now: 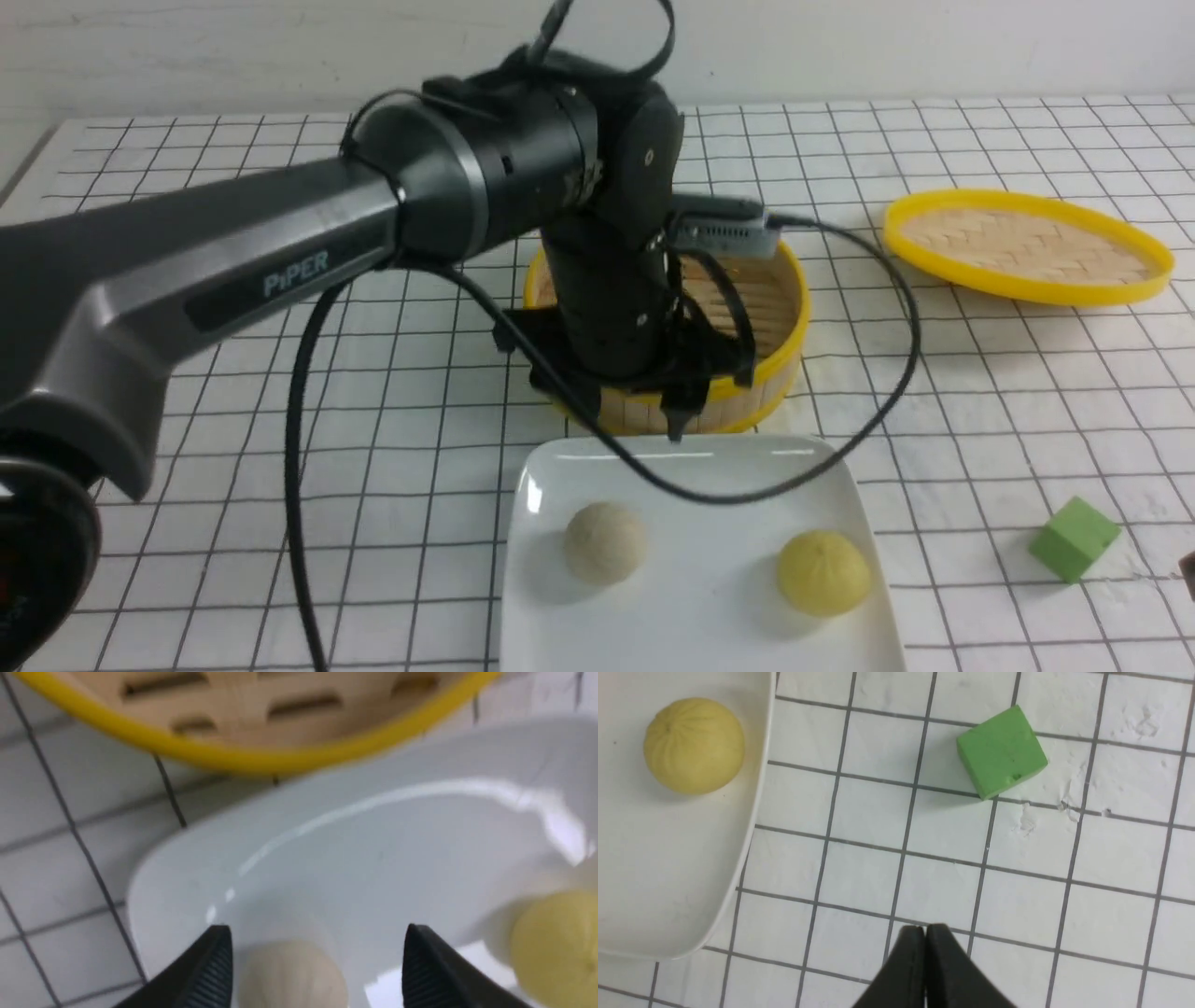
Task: Put the steamed buns into the plate on the white-black tablecloth.
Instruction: 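Reach into the bamboo steamer and grasp a bun with the left gripper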
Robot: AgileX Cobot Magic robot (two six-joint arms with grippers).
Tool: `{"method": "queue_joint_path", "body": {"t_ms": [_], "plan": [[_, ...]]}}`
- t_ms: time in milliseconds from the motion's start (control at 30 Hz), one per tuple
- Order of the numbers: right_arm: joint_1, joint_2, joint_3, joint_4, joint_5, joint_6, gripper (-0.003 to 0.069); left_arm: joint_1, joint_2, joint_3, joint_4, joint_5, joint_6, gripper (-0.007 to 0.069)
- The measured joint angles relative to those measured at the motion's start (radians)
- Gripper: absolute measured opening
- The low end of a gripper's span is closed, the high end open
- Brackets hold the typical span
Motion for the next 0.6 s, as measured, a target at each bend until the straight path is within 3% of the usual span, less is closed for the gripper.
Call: {"method": "queue_joint_path", "body": {"t_ms": [100,133,167,200,267,367,500,600], "plan": [[0.000,0.000,0.000,0.008,0.000,0.000,0.0026,0.031,0.034,-0.123,0.037,0.016,-0.028,0.0260],[0.000,0.000,0.000,0.008,0.000,0.000,0.0026,0.034,0.038,-0.142,0.037,0.018,-0.026,0.0242],[0.000,0.000,0.000,0.010,-0.001,0.000,0.0027,0.061,0.072,-0.202,0.025,0.023,-0.006,0.0126],[0.000,0.000,0.000,0.015,-0.001,0.000,0.0027,0.087,0.111,-0.272,-0.002,0.028,0.033,0.0062],[0.000,0.000,0.000,0.016,-0.001,0.000,0.0029,0.123,0.179,-0.360,-0.063,0.043,0.081,0.0018],[0.000,0.000,0.000,0.018,-0.001,0.000,0.0034,0.162,0.290,-0.478,-0.113,0.054,0.125,0.0018],[0.000,0.000,0.000,0.019,-0.003,0.000,0.0038,0.173,0.374,-0.589,-0.107,0.059,0.137,0.0099],[0.000,0.000,0.000,0.019,-0.003,0.000,0.0039,0.173,0.425,-0.645,-0.077,0.008,0.138,0.0270]]}}
